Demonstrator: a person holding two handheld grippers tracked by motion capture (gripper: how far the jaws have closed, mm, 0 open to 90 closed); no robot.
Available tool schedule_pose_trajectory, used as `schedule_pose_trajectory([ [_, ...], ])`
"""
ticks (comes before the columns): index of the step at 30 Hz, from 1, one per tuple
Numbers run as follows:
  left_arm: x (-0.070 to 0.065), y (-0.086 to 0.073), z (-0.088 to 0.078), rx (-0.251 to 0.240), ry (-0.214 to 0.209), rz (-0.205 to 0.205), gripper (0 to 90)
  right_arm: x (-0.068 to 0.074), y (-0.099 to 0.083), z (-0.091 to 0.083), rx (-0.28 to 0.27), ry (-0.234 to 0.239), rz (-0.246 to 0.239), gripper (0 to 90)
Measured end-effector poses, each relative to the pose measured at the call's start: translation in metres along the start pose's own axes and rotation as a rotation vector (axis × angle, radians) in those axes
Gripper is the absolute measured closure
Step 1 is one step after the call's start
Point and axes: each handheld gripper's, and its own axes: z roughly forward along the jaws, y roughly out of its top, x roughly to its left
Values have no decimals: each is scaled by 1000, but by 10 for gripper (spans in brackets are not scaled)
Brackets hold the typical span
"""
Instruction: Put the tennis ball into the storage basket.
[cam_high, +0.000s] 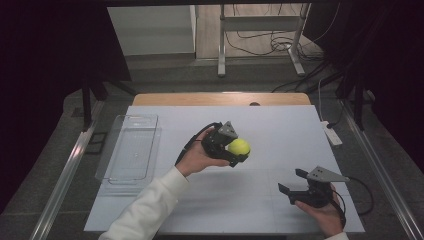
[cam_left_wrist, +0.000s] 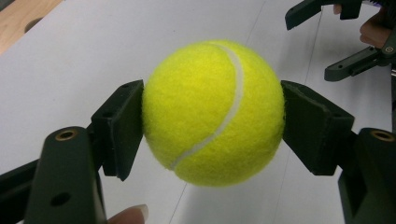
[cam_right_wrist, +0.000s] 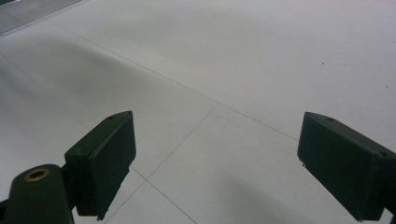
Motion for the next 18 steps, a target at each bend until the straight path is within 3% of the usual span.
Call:
schedule_pose_trajectory([
  [18, 0, -16, -14, -29, 26, -35, 271, 0, 0, 0, -6, -3, 4, 116],
])
